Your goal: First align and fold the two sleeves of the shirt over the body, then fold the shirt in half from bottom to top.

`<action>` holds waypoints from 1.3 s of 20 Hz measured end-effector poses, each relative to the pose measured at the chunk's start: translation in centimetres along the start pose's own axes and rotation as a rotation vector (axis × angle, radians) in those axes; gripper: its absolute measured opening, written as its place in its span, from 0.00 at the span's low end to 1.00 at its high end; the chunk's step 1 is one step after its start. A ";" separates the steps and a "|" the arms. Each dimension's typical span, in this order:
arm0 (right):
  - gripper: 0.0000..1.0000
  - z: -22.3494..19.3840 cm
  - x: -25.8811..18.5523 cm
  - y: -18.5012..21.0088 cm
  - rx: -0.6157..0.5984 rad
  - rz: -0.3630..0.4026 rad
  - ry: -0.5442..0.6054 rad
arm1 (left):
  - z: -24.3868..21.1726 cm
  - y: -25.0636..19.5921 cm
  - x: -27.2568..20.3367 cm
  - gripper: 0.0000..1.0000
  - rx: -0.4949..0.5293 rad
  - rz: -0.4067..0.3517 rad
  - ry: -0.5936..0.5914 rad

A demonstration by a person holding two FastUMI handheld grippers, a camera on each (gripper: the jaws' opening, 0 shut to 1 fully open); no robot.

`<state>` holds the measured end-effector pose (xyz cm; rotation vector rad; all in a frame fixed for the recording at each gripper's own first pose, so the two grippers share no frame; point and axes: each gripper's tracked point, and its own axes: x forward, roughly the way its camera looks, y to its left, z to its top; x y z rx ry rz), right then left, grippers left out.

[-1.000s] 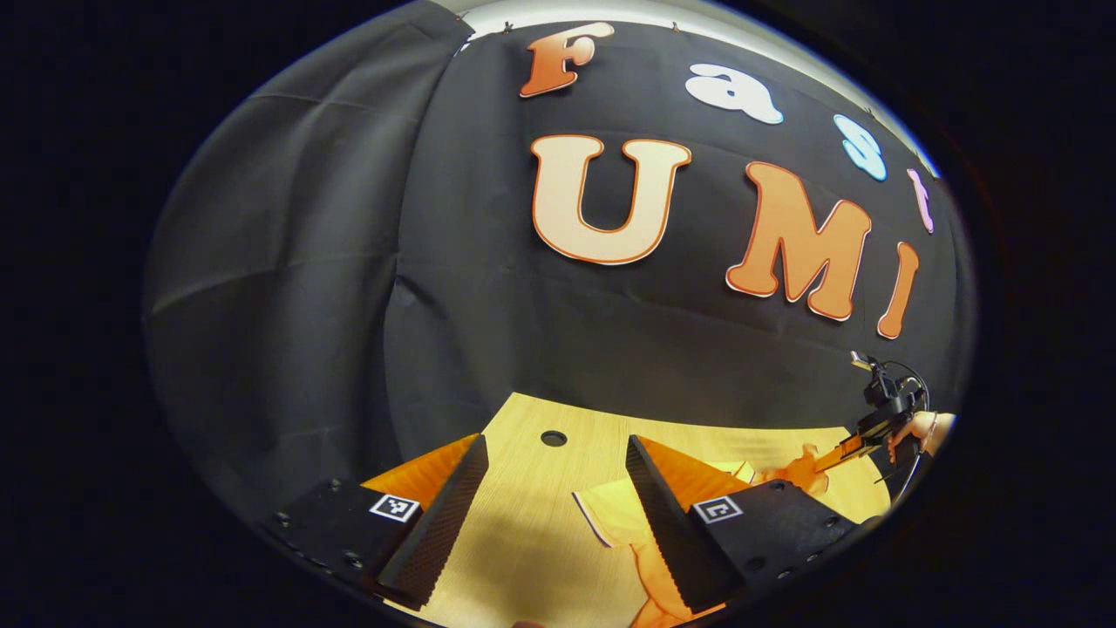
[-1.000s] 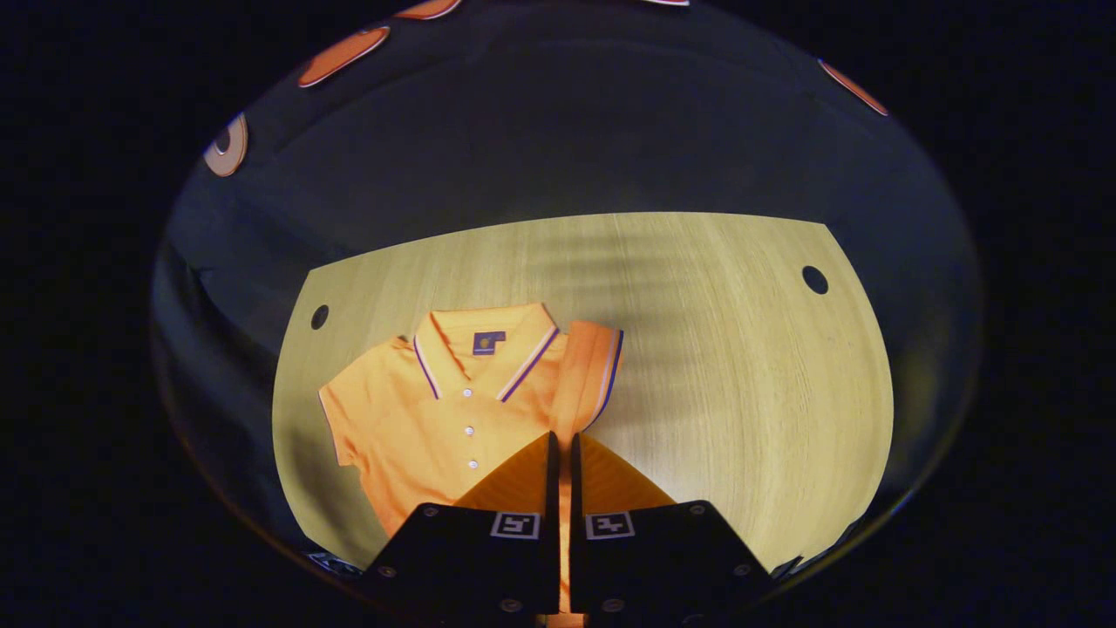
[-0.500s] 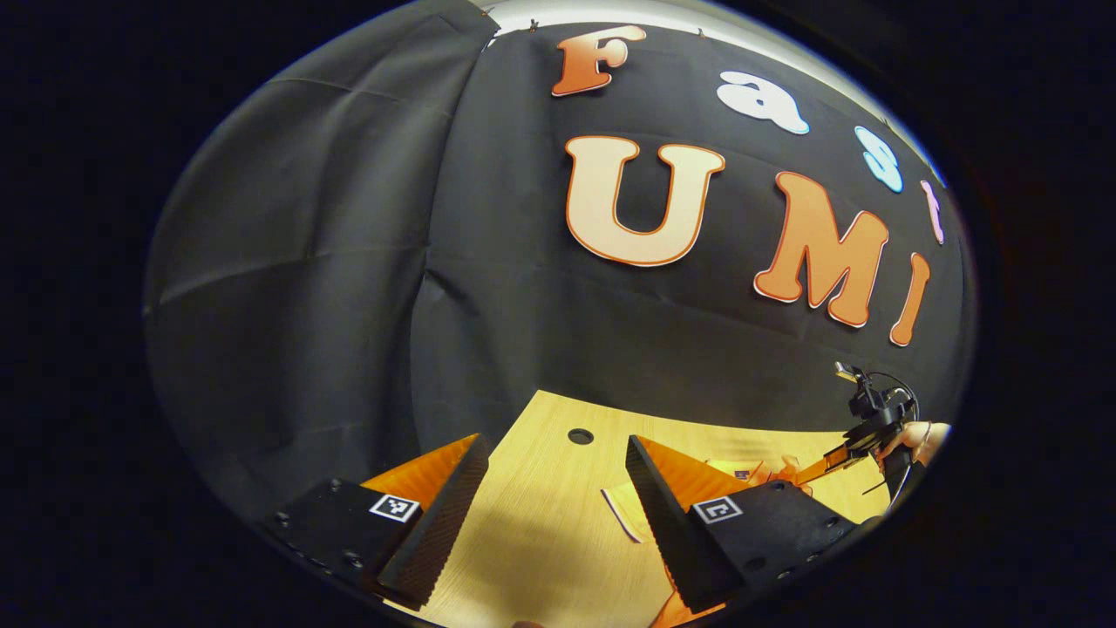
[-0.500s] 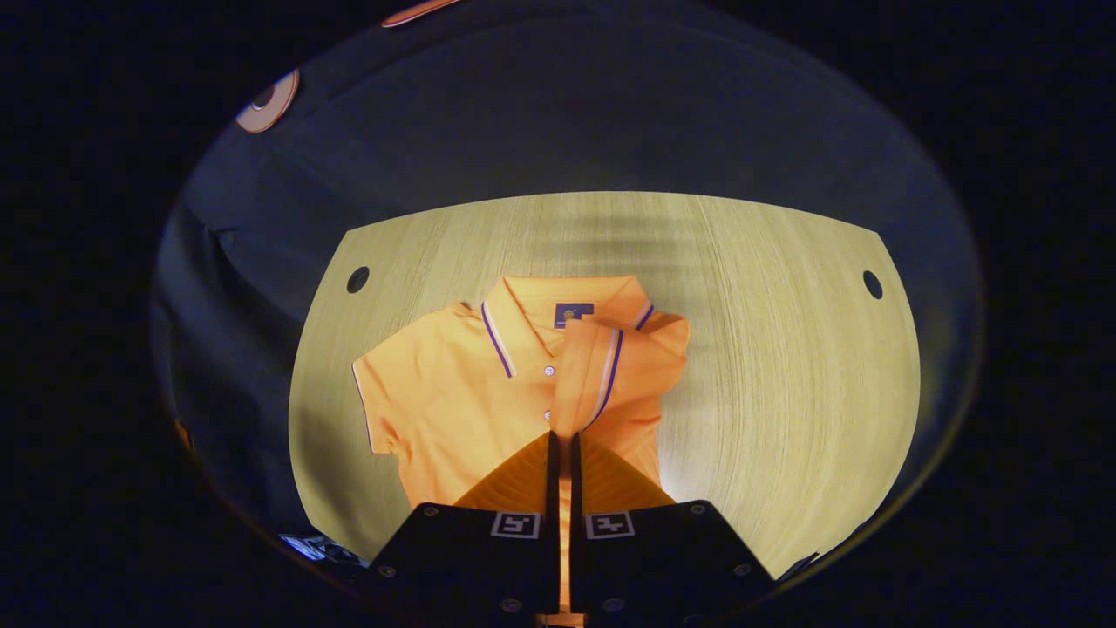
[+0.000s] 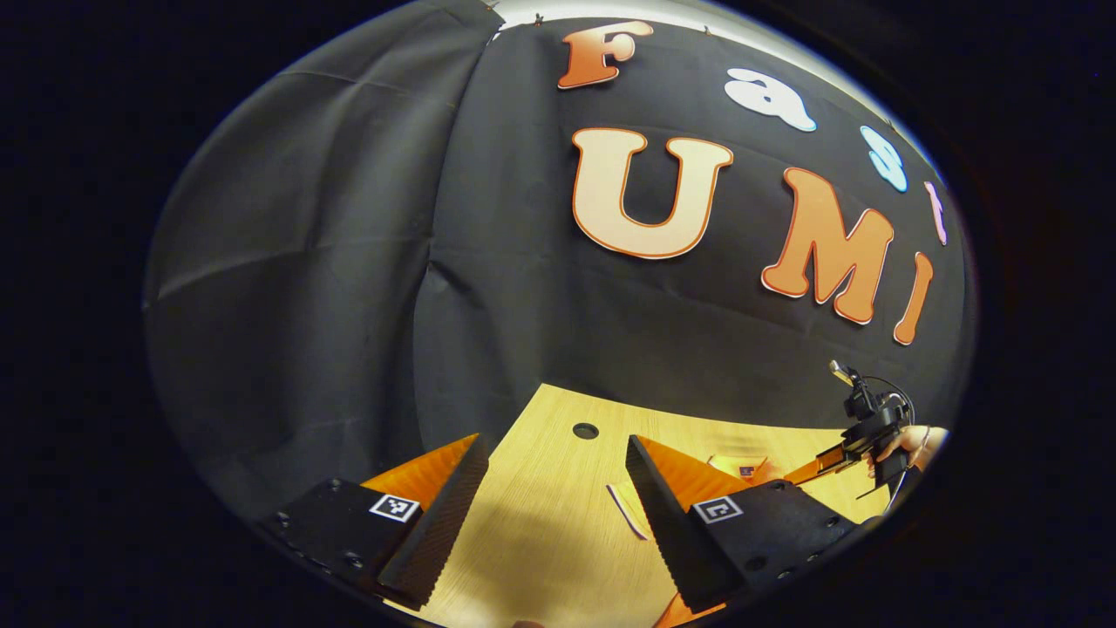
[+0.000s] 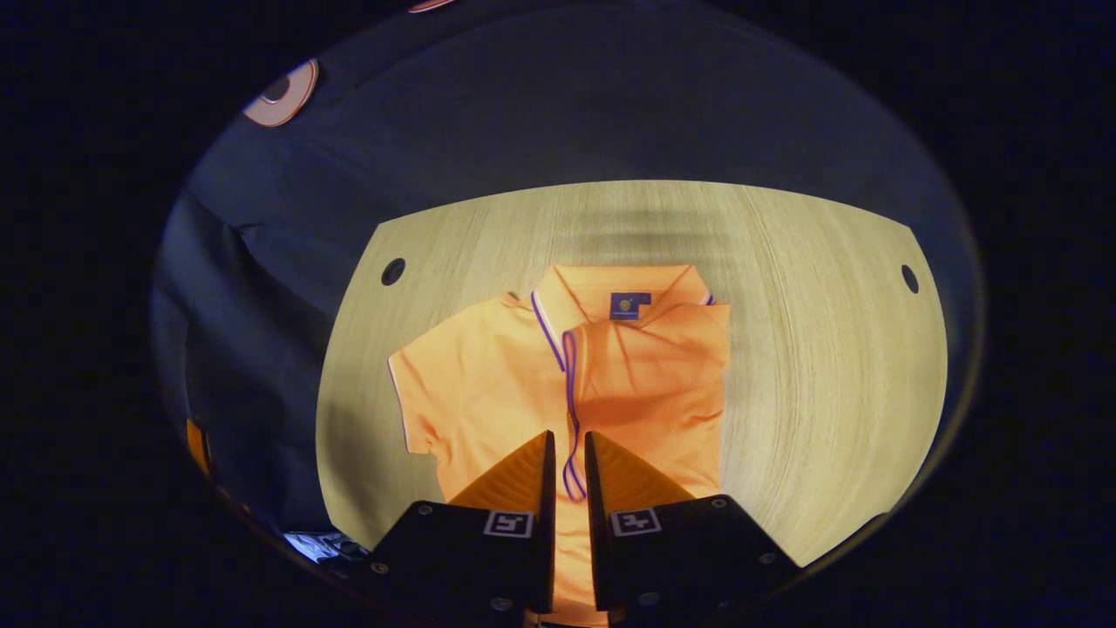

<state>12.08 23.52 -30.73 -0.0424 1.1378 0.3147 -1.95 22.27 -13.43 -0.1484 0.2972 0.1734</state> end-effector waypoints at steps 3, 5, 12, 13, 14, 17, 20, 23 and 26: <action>0.63 0.3 -0.2 1.2 -0.013 0.036 -0.022 | 0.0 -0.4 0.0 0.98 -0.002 -0.004 0.006; 0.94 0.7 -0.4 0.9 -0.038 0.015 -0.055 | 0.0 -0.8 0.0 0.98 0.003 -0.005 0.007; 0.99 2.7 -4.0 0.0 -0.062 -0.014 -0.213 | 0.0 -3.2 0.9 0.98 0.028 -0.047 0.029; 0.99 3.2 -5.0 -0.3 -0.060 -0.024 -0.247 | -0.2 -3.7 1.1 0.98 0.021 -0.056 0.039; 0.99 3.7 -5.9 -0.7 -0.056 -0.034 -0.280 | -0.5 -4.4 1.4 0.98 0.015 -0.066 0.049; 0.99 4.5 -9.0 -1.6 -0.044 -0.043 -0.357 | -0.8 -6.3 2.9 0.98 0.031 -0.086 0.075; 0.99 5.3 -12.6 -2.8 -0.028 -0.062 -0.453 | -2.1 -7.8 5.3 0.98 0.052 -0.101 0.121; 0.99 6.1 -16.4 -4.4 -0.037 -0.099 -0.551 | -3.1 -9.8 7.8 0.98 0.105 -0.114 0.175; 0.99 5.9 -19.5 -5.9 -0.042 -0.117 -0.606 | -4.7 -11.8 10.3 0.98 0.100 -0.143 0.260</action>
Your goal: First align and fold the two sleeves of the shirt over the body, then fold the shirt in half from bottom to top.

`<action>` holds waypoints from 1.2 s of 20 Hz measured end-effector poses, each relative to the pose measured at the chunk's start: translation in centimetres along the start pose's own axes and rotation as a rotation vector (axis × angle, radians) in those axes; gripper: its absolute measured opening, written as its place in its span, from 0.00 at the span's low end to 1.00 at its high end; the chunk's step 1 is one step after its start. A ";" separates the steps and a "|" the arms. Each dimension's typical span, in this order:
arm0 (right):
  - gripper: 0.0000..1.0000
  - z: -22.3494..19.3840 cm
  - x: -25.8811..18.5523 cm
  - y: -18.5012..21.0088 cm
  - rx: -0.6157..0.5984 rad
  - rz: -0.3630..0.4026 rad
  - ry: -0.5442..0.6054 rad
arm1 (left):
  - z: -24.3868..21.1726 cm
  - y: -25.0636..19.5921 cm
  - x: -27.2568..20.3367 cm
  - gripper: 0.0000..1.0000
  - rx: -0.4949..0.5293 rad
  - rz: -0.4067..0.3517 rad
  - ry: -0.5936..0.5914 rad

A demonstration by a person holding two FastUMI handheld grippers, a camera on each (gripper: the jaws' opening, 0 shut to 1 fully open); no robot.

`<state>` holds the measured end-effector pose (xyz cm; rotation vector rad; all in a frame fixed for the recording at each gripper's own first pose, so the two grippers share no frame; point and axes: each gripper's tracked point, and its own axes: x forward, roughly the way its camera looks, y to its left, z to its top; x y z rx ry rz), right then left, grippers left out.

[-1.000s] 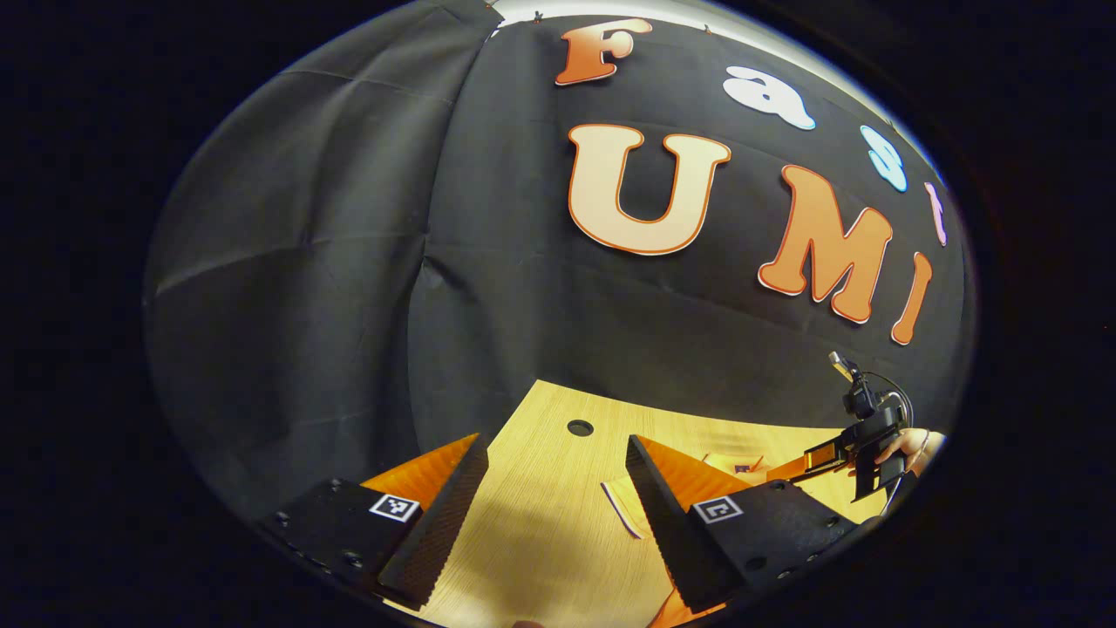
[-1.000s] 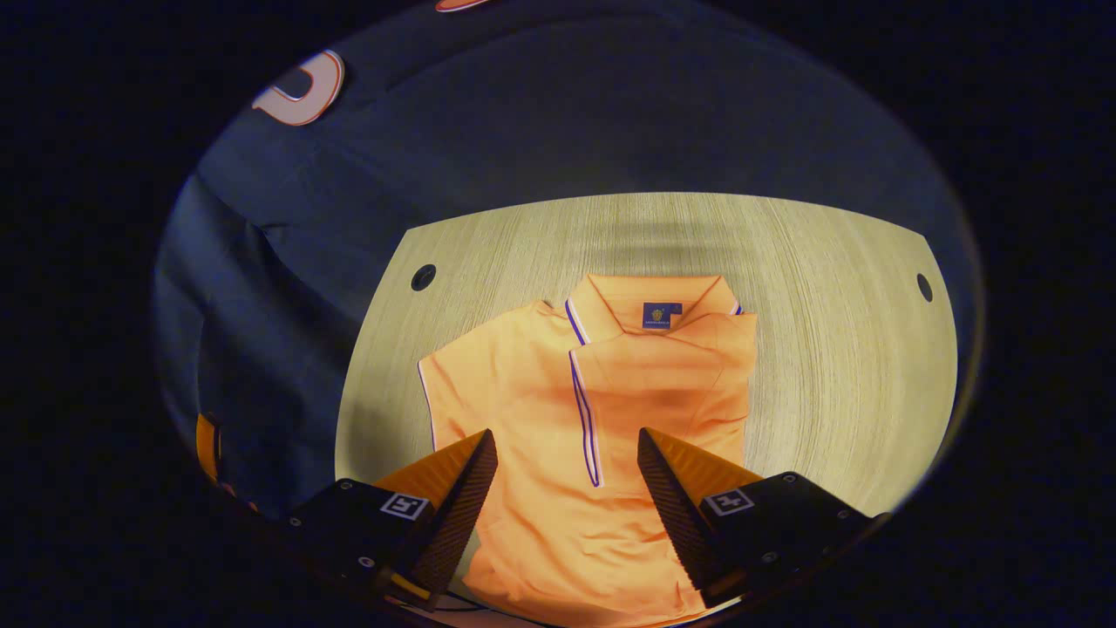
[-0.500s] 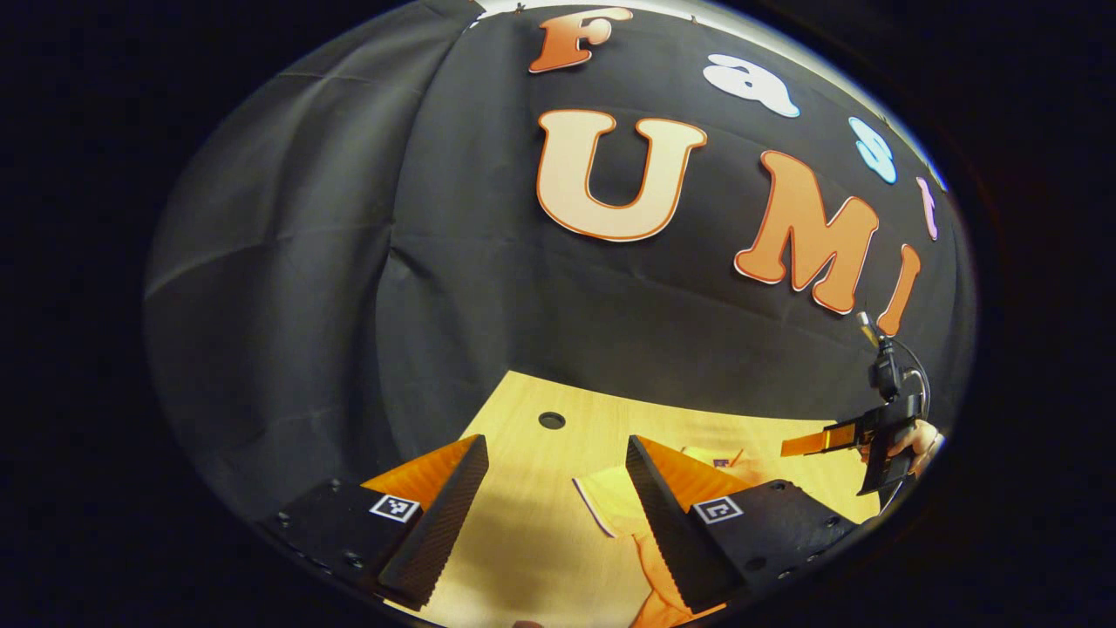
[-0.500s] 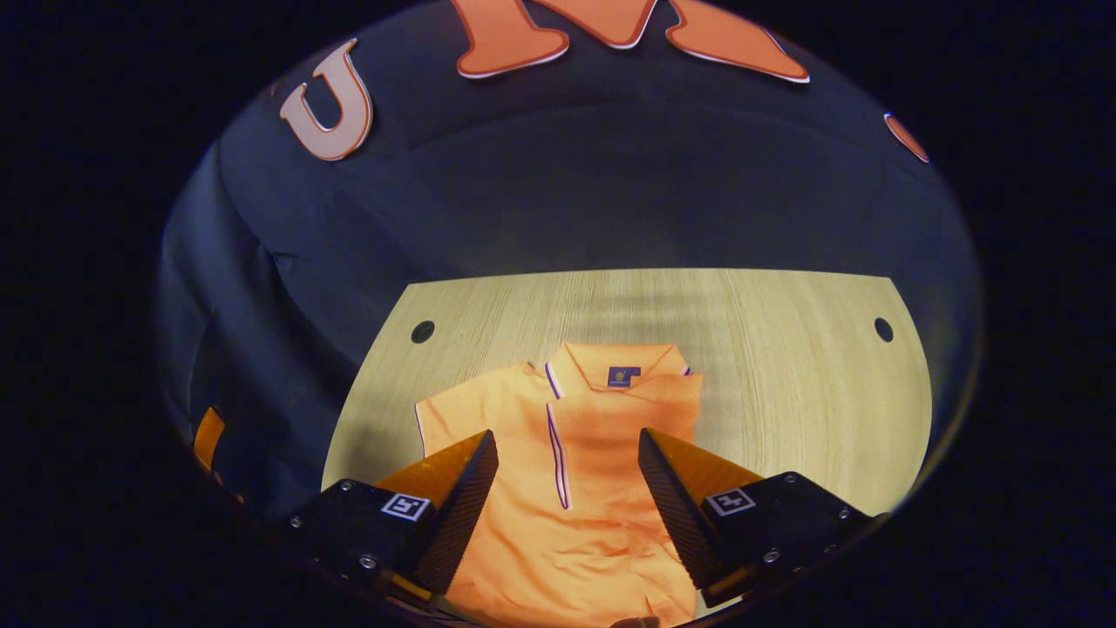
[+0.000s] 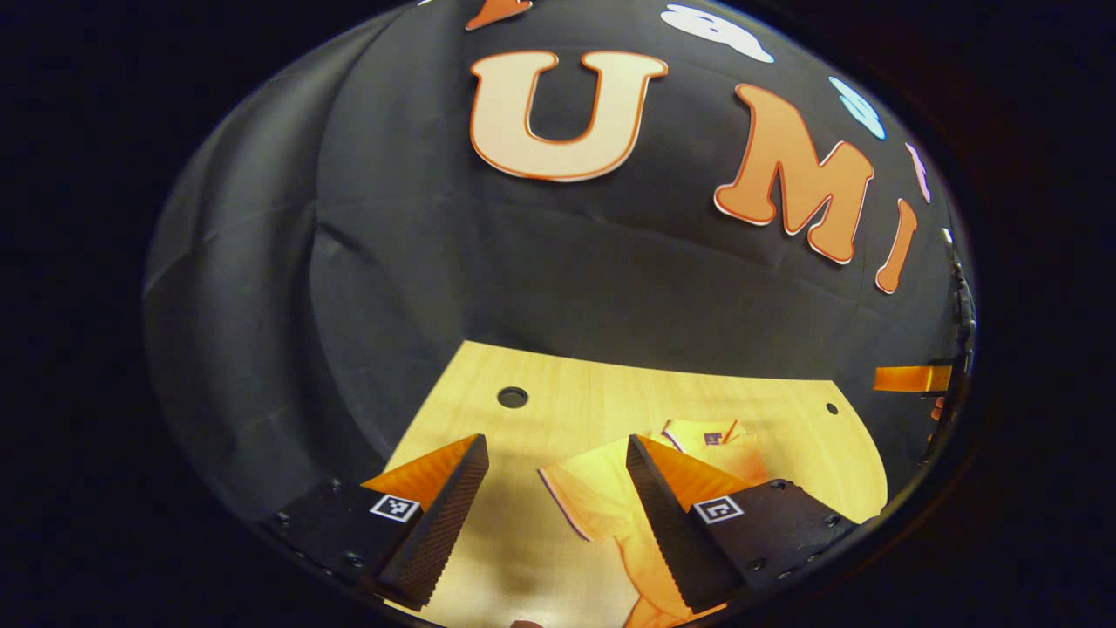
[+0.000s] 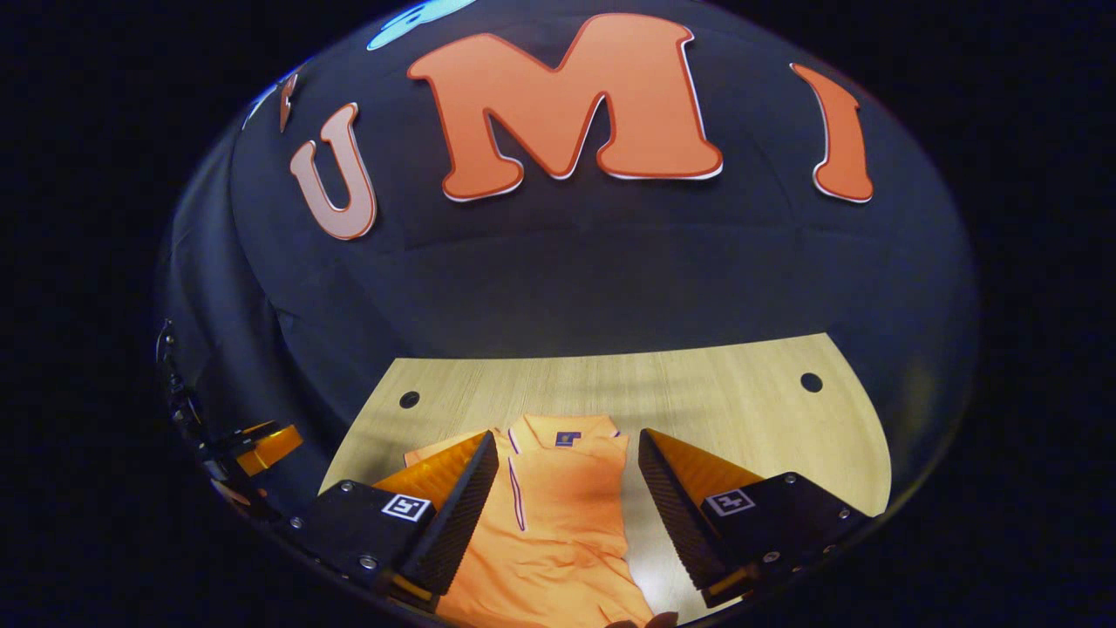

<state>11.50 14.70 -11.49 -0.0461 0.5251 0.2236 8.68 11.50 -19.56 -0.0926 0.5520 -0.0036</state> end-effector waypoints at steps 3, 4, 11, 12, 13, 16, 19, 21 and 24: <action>0.99 1.1 -2.6 -0.6 0.021 0.029 -0.035 | -1.2 -0.6 3.1 0.98 0.034 0.002 0.085; 0.99 1.5 -3.6 -0.8 0.024 0.041 -0.049 | -1.8 -0.5 4.2 0.98 0.058 0.014 0.123; 0.98 2.4 -6.9 -2.6 -0.001 0.076 -0.089 | -7.5 -1.1 10.5 0.98 0.064 0.060 0.404; 0.98 2.4 -7.3 -2.8 -0.002 0.082 -0.090 | -8.9 -0.4 11.2 0.98 0.063 0.071 0.440; 0.98 2.5 -7.6 -3.0 -0.003 0.091 -0.091 | -10.1 0.0 12.0 0.98 0.052 0.087 0.483; 0.98 2.4 -7.9 -4.0 -0.006 0.094 -0.089 | -14.0 0.7 12.9 0.98 -0.038 0.119 0.606; 0.98 2.3 -8.0 -4.8 0.005 0.094 -0.084 | -16.8 1.1 13.2 0.98 -0.122 0.149 0.681; 0.98 2.2 -7.8 -5.5 0.006 0.089 -0.082 | -17.8 1.6 13.4 0.98 -0.115 0.184 0.719; 0.98 2.0 -7.5 -6.0 -0.006 0.075 -0.087 | -17.9 1.5 13.7 0.98 -0.084 0.188 0.725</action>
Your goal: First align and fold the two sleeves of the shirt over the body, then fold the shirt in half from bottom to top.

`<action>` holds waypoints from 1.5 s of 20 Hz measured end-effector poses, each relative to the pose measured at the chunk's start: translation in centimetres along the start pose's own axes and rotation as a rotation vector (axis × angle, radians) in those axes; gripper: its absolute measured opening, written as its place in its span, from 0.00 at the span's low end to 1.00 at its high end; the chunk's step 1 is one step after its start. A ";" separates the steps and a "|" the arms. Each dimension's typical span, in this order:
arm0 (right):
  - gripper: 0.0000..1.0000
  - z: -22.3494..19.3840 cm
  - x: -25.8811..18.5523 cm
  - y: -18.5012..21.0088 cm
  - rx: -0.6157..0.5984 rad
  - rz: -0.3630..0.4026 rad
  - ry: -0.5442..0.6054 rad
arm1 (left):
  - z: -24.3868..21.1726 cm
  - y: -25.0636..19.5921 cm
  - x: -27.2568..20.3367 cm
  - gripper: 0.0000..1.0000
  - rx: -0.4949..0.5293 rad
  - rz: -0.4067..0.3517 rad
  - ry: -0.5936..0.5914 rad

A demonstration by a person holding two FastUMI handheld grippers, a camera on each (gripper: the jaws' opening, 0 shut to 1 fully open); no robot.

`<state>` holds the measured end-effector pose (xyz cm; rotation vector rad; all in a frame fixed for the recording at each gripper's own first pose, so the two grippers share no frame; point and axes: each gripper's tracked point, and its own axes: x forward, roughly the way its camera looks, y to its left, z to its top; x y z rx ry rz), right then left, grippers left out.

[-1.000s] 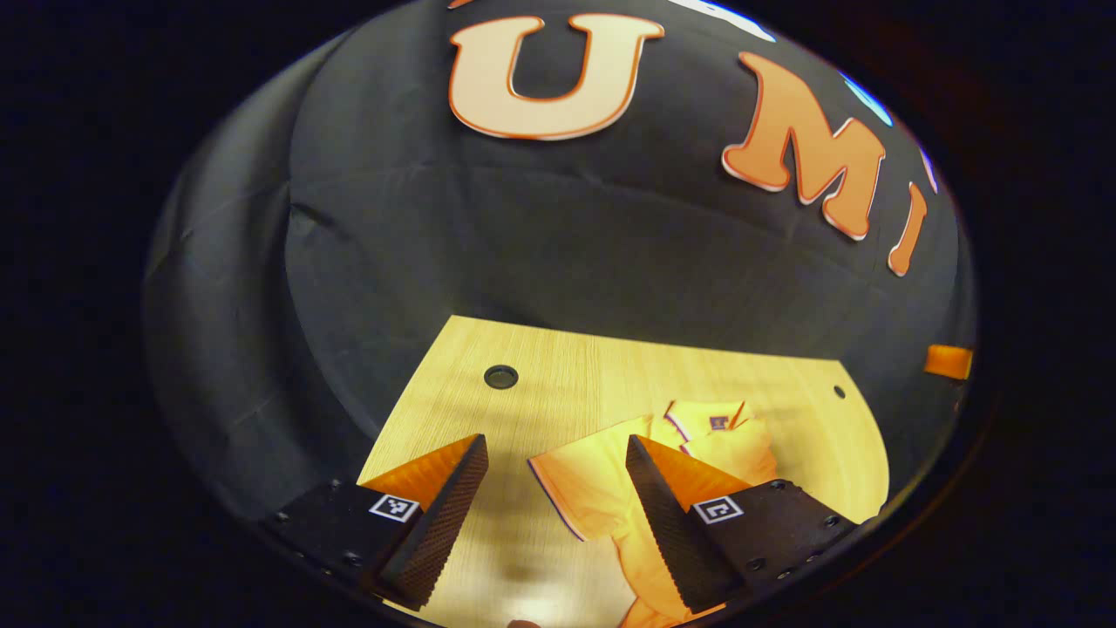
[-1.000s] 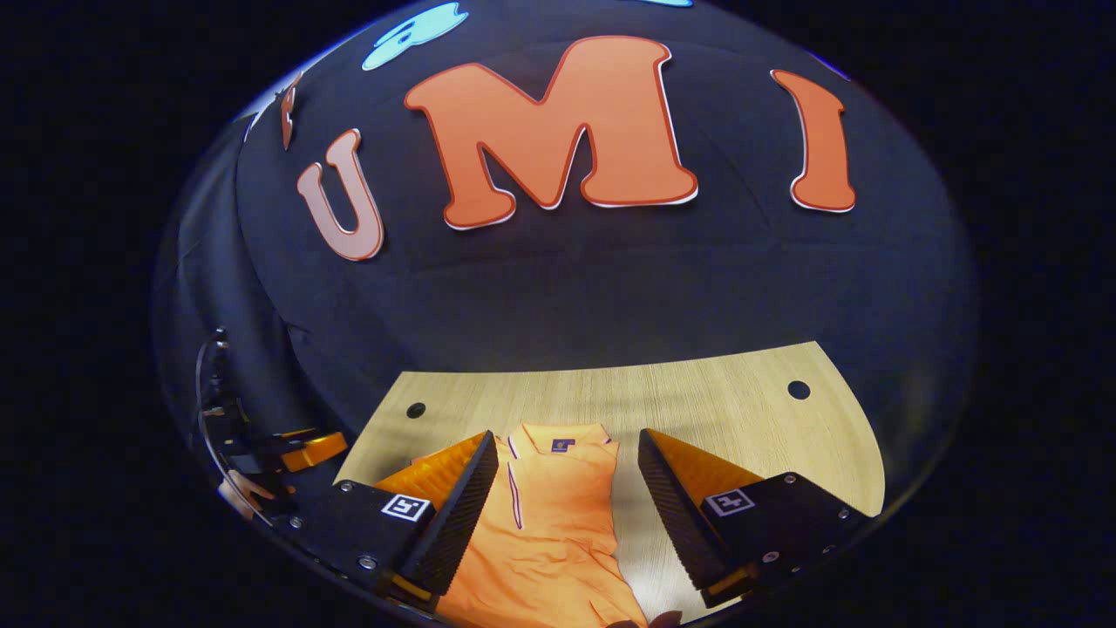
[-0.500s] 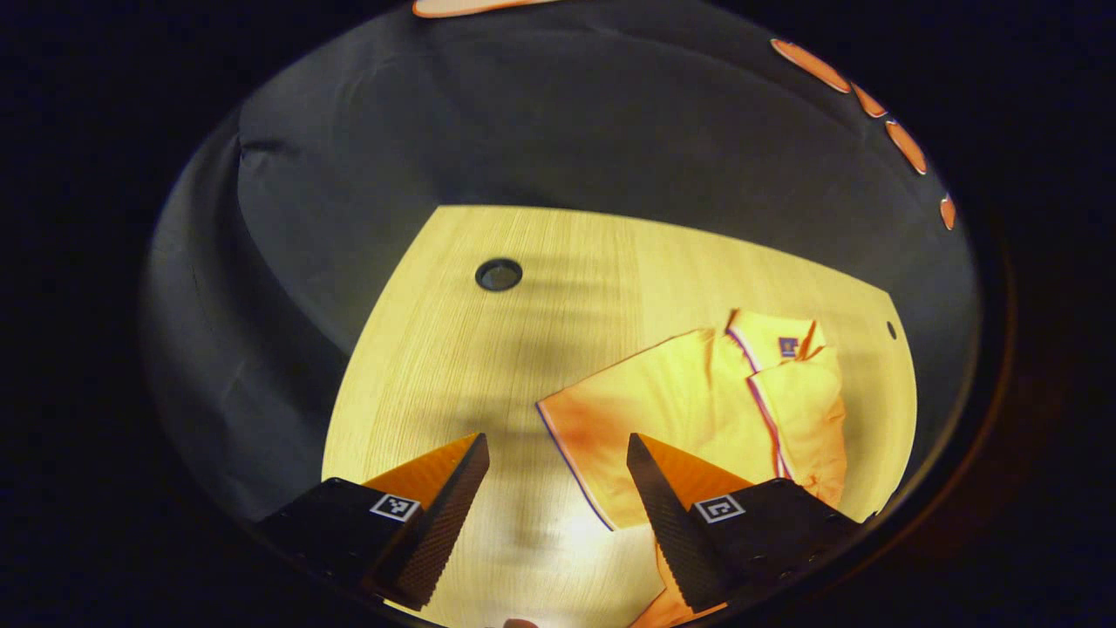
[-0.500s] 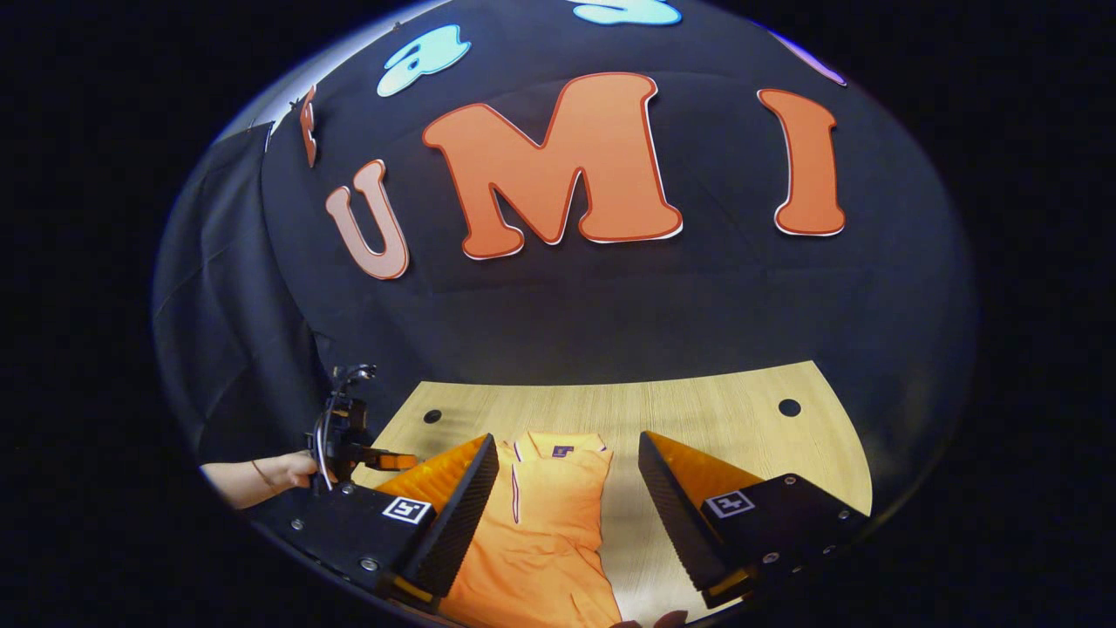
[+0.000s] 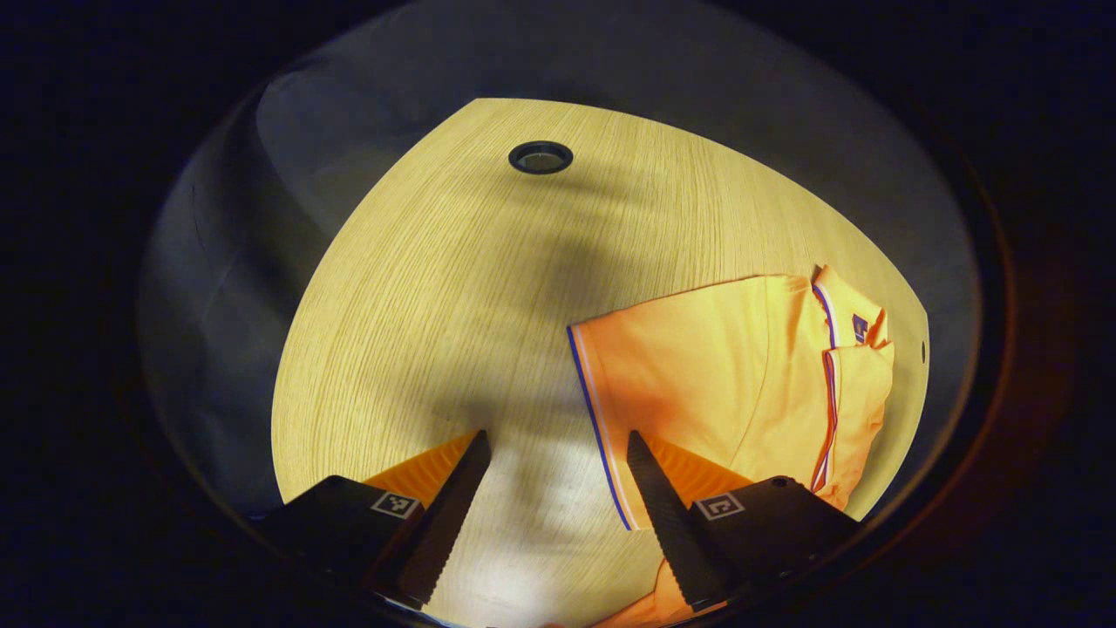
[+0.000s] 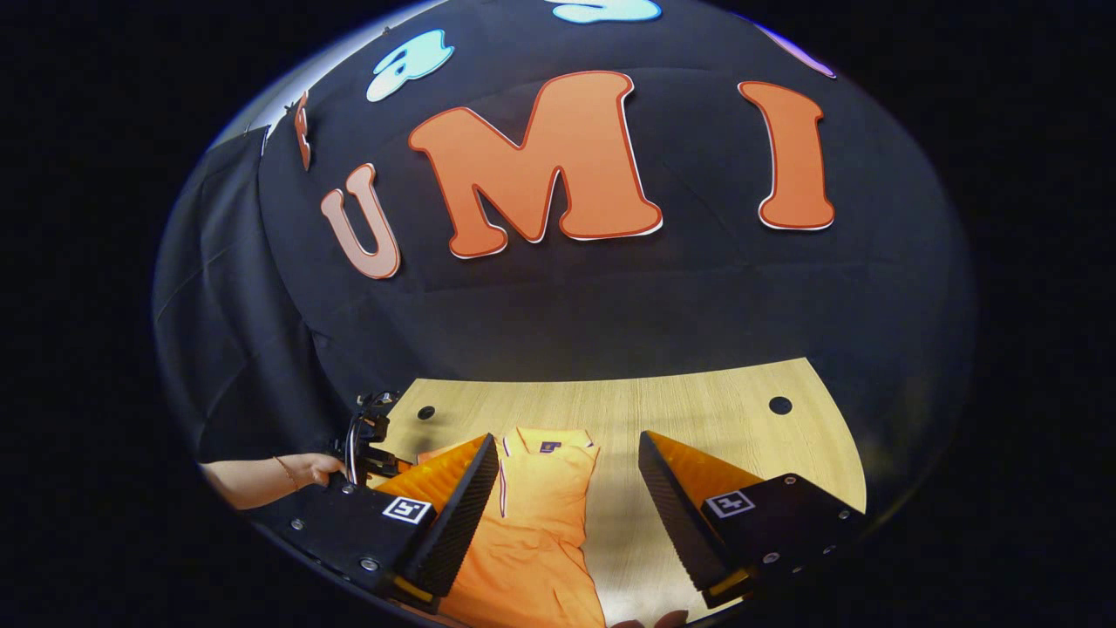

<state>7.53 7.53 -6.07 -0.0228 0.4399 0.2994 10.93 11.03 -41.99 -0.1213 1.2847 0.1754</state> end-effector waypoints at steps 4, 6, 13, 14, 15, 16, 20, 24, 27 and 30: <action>0.99 0.1 0.4 -0.5 -0.022 -0.028 -0.025 | 0.0 -0.4 0.0 0.93 0.012 0.001 0.010; 0.98 0.2 0.4 -0.4 -0.014 -0.027 -0.029 | -0.2 -1.9 0.1 0.74 0.012 -0.019 0.016; 0.98 -0.1 0.4 -0.5 -0.015 -0.043 -0.037 | 0.1 -3.0 0.1 0.01 -0.040 -0.030 -0.027; 0.98 -0.2 0.3 -0.3 -0.016 -0.039 -0.038 | -0.1 -2.6 0.0 0.01 -0.032 -0.003 -0.025; 0.98 -0.2 0.2 -0.2 -0.017 -0.036 -0.039 | 0.0 -2.2 -0.3 0.01 -0.014 0.012 -0.027; 0.98 -0.3 0.1 -0.2 -0.019 -0.033 -0.040 | 0.5 -1.8 -1.0 0.01 0.000 0.017 -0.044; 0.98 -0.5 -0.3 -0.3 -0.011 -0.032 -0.042 | 2.4 -1.8 -4.2 0.01 0.047 0.006 -0.100; 0.98 -0.4 -0.4 -0.3 0.004 -0.024 -0.043 | 2.4 -2.2 -4.7 0.01 0.033 -0.016 -0.083; 0.98 -0.6 -0.6 -0.2 0.006 -0.020 -0.037 | -0.2 -2.8 -2.6 0.01 -0.049 -0.030 0.043; 0.98 -0.9 -0.7 -0.5 0.010 -0.021 -0.031 | 0.5 -1.9 -2.0 0.60 -0.002 0.029 0.023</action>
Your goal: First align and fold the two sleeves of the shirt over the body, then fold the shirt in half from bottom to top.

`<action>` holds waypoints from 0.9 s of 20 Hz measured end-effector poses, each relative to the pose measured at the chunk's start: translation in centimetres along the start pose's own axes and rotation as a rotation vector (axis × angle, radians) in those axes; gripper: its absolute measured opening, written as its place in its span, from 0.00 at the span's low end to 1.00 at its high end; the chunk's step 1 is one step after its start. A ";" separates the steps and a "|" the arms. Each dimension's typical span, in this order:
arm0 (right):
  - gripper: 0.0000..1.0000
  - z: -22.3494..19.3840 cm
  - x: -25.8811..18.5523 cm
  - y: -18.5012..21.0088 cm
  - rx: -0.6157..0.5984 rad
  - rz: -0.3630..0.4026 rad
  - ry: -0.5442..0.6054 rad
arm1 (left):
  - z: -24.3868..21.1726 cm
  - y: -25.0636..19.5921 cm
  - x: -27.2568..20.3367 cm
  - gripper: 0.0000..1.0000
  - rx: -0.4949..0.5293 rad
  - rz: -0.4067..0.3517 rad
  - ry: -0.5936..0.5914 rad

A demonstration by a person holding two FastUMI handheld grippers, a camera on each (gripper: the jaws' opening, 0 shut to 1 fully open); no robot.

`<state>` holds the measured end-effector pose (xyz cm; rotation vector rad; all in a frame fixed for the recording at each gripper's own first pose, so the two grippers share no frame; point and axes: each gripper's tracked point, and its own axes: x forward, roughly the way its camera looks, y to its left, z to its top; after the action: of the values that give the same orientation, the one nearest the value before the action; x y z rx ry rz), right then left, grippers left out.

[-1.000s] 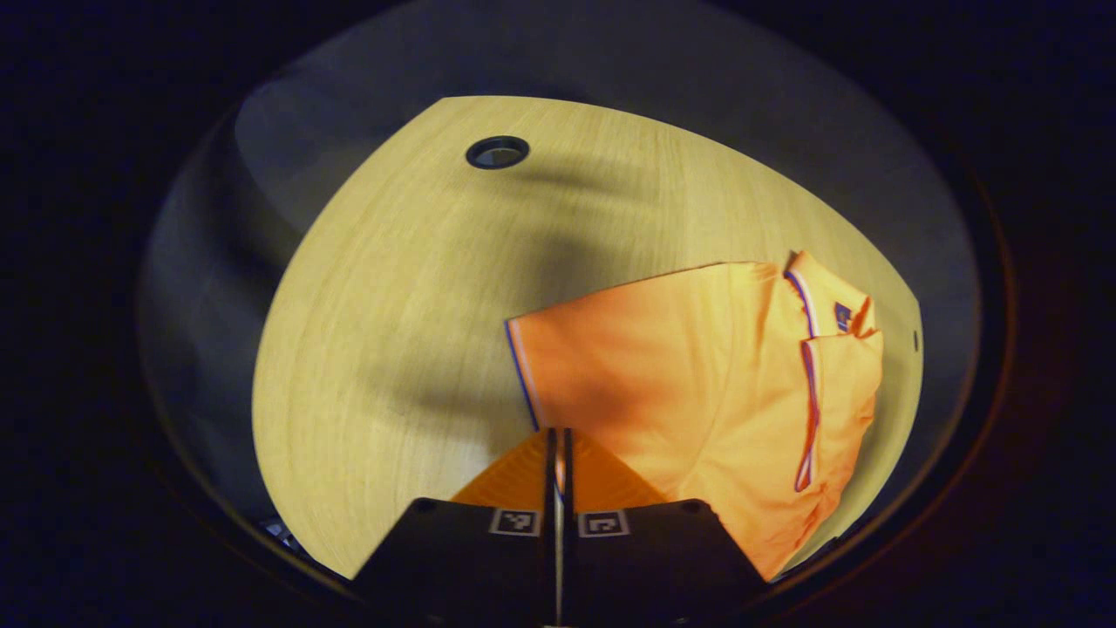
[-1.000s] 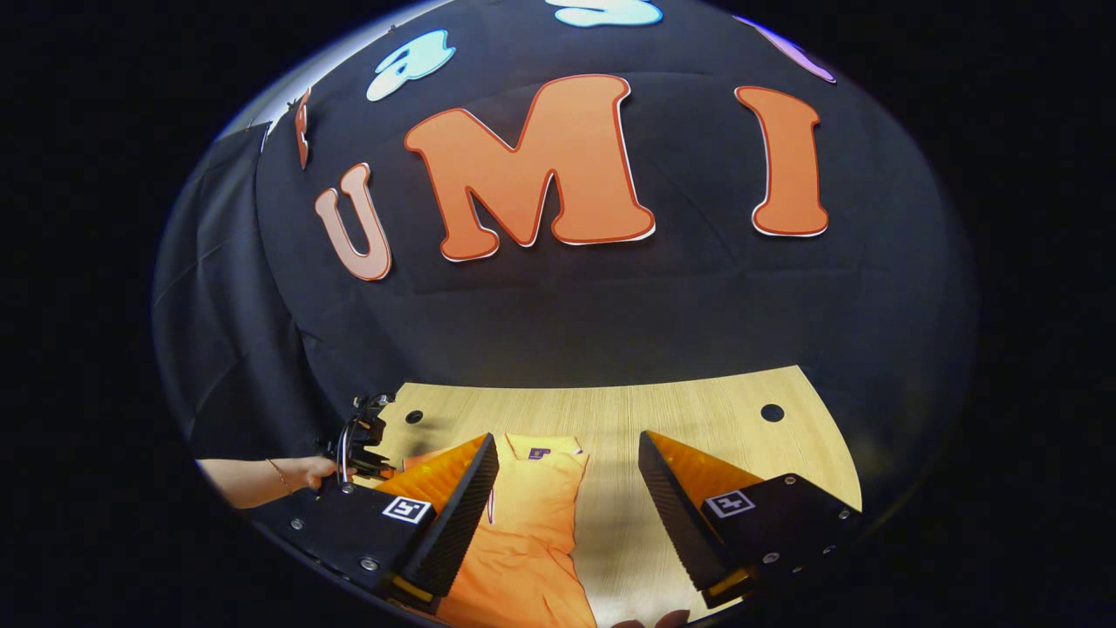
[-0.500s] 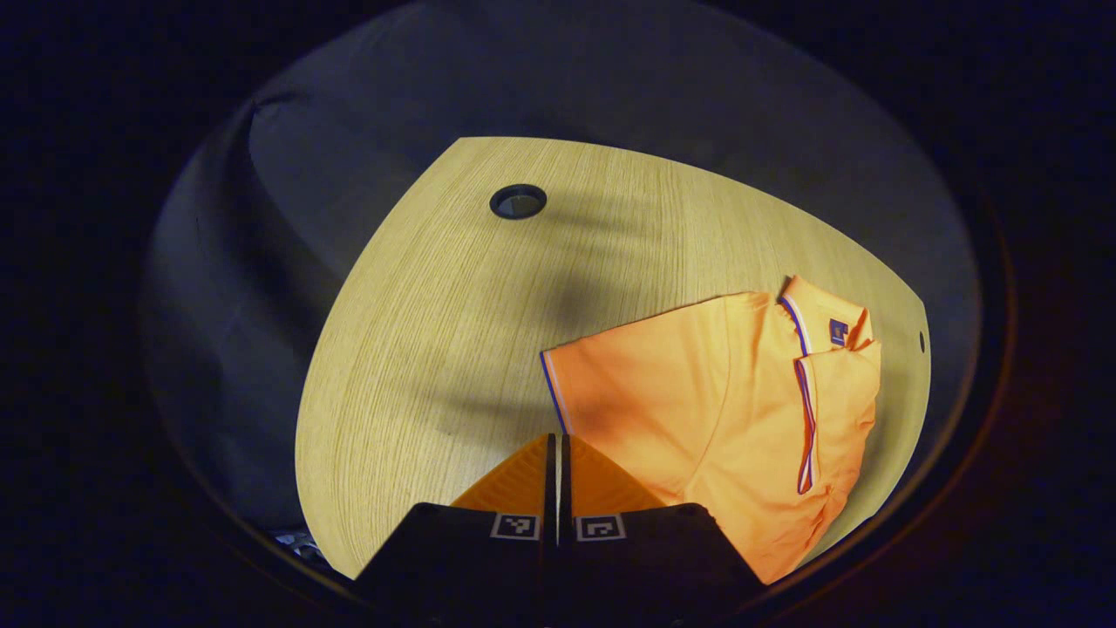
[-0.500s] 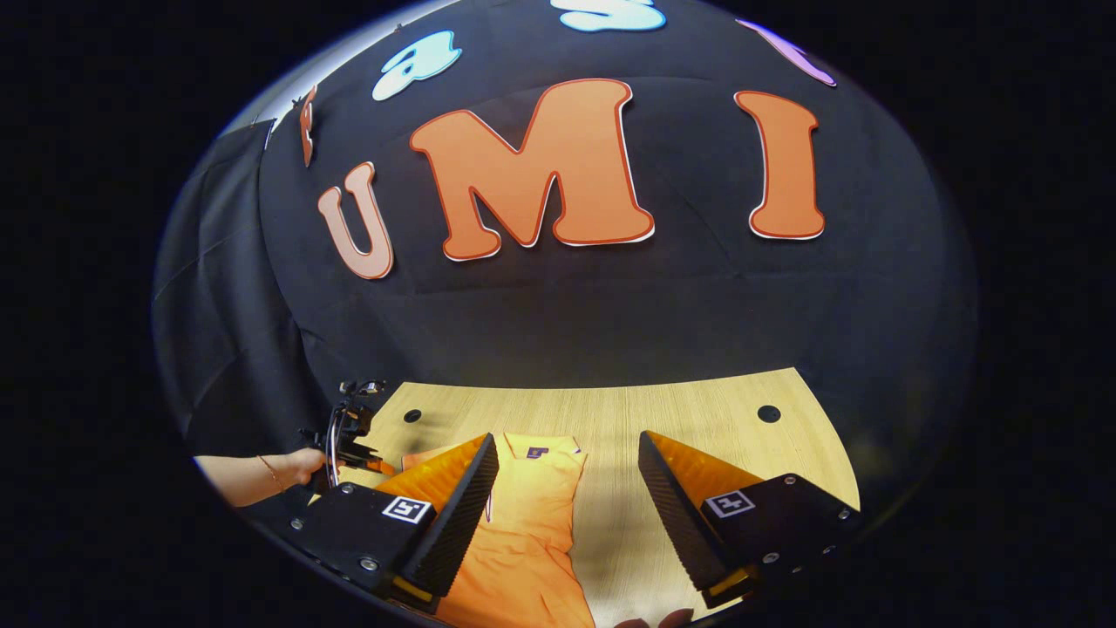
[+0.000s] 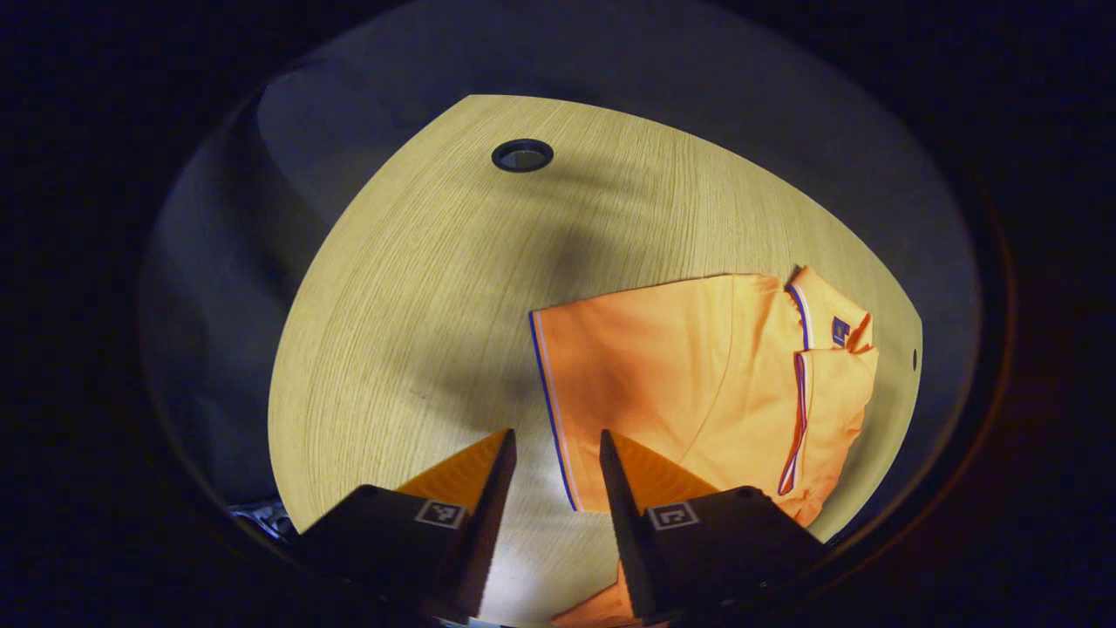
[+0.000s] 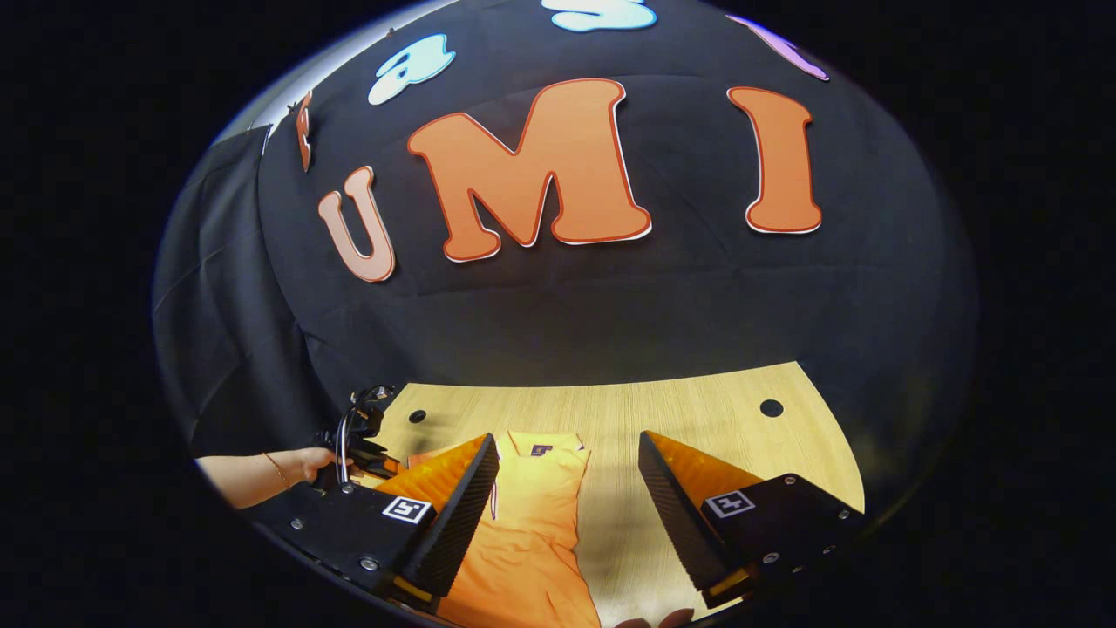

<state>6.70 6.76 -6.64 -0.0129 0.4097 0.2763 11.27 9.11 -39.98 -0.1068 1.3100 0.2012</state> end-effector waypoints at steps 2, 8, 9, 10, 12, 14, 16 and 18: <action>0.98 -0.6 0.2 -0.4 0.011 0.002 0.012 | 1.0 0.4 0.1 0.79 0.039 0.039 -0.011; 0.98 -1.2 1.5 -2.2 0.042 -0.006 0.041 | -0.9 -1.4 2.2 0.99 -0.024 0.016 0.080; 0.98 -1.0 1.7 -2.3 0.047 -0.004 0.040 | -1.0 -1.4 2.4 1.00 -0.045 0.015 0.081; 0.98 -1.0 1.9 -2.4 0.053 0.000 0.039 | -1.0 -1.4 2.1 0.96 -0.040 0.014 0.069; 0.98 -0.9 2.3 -2.6 0.061 0.008 0.042 | -0.9 -1.4 2.2 0.96 -0.036 0.014 0.059; 0.98 -1.3 2.6 -2.7 0.059 0.014 0.055 | -0.6 -1.6 2.2 0.80 -0.046 0.007 0.048; 0.98 -1.4 2.8 -2.9 0.048 0.012 0.061 | 0.0 -2.4 2.3 0.43 -0.054 -0.022 0.024; 0.99 -1.3 2.7 -3.0 0.040 0.007 0.057 | 0.2 -3.0 2.5 0.06 -0.063 -0.016 -0.005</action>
<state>9.39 4.47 -9.01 0.0195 0.4715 0.2756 12.64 6.47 -42.45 -0.1701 1.2980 0.2291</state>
